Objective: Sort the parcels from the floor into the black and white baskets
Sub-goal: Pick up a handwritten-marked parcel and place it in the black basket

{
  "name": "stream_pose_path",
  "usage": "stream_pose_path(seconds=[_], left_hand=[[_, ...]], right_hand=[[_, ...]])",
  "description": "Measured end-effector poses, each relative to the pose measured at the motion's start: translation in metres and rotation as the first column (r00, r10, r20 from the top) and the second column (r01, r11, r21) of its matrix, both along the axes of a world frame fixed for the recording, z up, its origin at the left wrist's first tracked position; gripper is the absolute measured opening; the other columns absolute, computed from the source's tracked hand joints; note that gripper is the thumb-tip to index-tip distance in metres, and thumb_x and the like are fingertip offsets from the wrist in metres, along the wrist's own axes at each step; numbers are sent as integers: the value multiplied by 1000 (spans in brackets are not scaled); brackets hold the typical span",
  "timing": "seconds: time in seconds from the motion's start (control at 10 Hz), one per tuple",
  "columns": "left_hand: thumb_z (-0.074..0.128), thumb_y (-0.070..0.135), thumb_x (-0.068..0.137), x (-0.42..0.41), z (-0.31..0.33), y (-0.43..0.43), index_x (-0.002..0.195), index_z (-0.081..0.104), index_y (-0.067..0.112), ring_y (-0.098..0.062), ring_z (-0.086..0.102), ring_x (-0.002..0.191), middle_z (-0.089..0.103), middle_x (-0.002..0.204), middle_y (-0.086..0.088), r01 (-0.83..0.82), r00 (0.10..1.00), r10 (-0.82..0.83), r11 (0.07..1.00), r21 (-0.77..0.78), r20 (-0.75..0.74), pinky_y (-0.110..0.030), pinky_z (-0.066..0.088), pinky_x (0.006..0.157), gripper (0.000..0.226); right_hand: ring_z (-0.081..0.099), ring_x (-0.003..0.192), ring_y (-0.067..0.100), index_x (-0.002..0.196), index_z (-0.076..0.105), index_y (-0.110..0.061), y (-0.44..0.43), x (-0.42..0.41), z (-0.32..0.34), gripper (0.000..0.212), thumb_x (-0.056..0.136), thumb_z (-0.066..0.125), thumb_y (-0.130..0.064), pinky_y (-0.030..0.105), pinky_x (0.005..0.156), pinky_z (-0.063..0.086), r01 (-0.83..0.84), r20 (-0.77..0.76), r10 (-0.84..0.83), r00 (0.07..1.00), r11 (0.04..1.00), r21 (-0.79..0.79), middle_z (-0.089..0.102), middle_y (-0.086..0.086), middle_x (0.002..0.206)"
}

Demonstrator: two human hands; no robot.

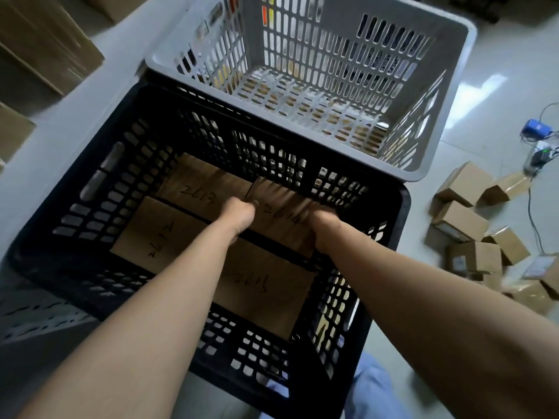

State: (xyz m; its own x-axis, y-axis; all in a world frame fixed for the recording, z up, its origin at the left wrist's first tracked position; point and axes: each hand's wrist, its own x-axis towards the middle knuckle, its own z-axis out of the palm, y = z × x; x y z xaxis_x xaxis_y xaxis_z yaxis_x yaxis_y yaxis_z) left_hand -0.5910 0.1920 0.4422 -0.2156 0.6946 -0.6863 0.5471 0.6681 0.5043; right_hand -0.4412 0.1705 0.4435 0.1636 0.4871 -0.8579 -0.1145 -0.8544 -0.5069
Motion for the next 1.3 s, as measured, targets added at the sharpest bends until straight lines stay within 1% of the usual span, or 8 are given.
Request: stream_pose_path(seconds=[0.1, 0.3, 0.5, 0.6, 0.8, 0.9, 1.0, 1.3], left_hand=[[53, 32, 96, 0, -1, -2, 138, 41, 0, -35, 43, 129, 44, 142, -18, 13, 1000, -13, 999, -36, 0, -32, 38, 91, 55], [51, 32, 96, -5, 18, -2, 143, 32, 0, -36, 39, 130, 40, 145, -18, -12, 1000, 12, 1000, -28, -5, -35, 37, 97, 60], [54, 20, 91, 4, 69, 2, 80, 60, 17, -20, 57, 78, 60, 78, 1, -152, 987, 125, 917, 369, 97, -23, 42, 62, 13], [54, 19, 91, 22, 107, -4, 69, 56, 25, -7, 48, 57, 53, 64, 7, -204, 974, 114, 818, 539, 195, -9, 38, 46, 23], [54, 19, 89, 98, 190, -29, 76, 60, 27, -5, 54, 71, 59, 75, 9, -181, 922, -137, 675, 715, 362, -15, 45, 67, 16], [53, 21, 90, 158, 220, -59, 84, 61, 24, -4, 57, 76, 61, 81, 6, -142, 849, -298, 666, 732, 436, -15, 47, 69, 11], [50, 19, 95, 227, 234, -100, 94, 61, 17, -9, 60, 84, 62, 89, 0, -36, 753, -447, 705, 709, 483, -21, 47, 75, 10], [49, 21, 98, 431, 246, -274, 96, 60, 17, -12, 61, 91, 63, 93, 0, 261, 413, -703, 701, 664, 580, -16, 49, 79, 12]], right_hand=[[59, 90, 28, 128, 48, -4, -1, -5, -13, 31, 100, 38, -14, 39, 95, 48, 0, -60, -4, 998, 998, -63, 58, 14, 110], [55, 119, 29, 131, 50, 0, -1, -1, 11, 38, 97, 43, -14, 34, 93, 46, -174, 69, 171, 983, 984, 40, 54, 18, 133], [55, 70, 23, 88, 63, -3, -3, 0, 75, 34, 95, 44, -31, 30, 62, 41, -237, 265, 185, 946, 955, 181, 58, 9, 72], [43, 56, 15, 70, 59, -4, -18, 8, 115, 40, 95, 46, -32, 29, 55, 30, -220, 290, 102, 952, 883, 414, 46, 2, 58], [58, 77, 13, 96, 64, -13, -56, 57, 193, 26, 97, 46, -32, 23, 67, 44, -100, 268, -128, 955, 710, 697, 63, -1, 83], [64, 87, 12, 96, 63, -14, -90, 106, 214, 23, 98, 45, -30, 28, 76, 51, 26, 204, -278, 939, 648, 761, 67, 5, 92], [57, 73, -9, 102, 60, -18, -136, 168, 222, 21, 98, 44, -31, 1, 57, 42, 119, 182, -416, 891, 600, 791, 61, -8, 86], [61, 93, 7, 105, 62, -14, -337, 357, 220, 26, 96, 50, -35, 13, 78, 46, 383, 167, -778, 606, 470, 795, 67, -3, 98]])
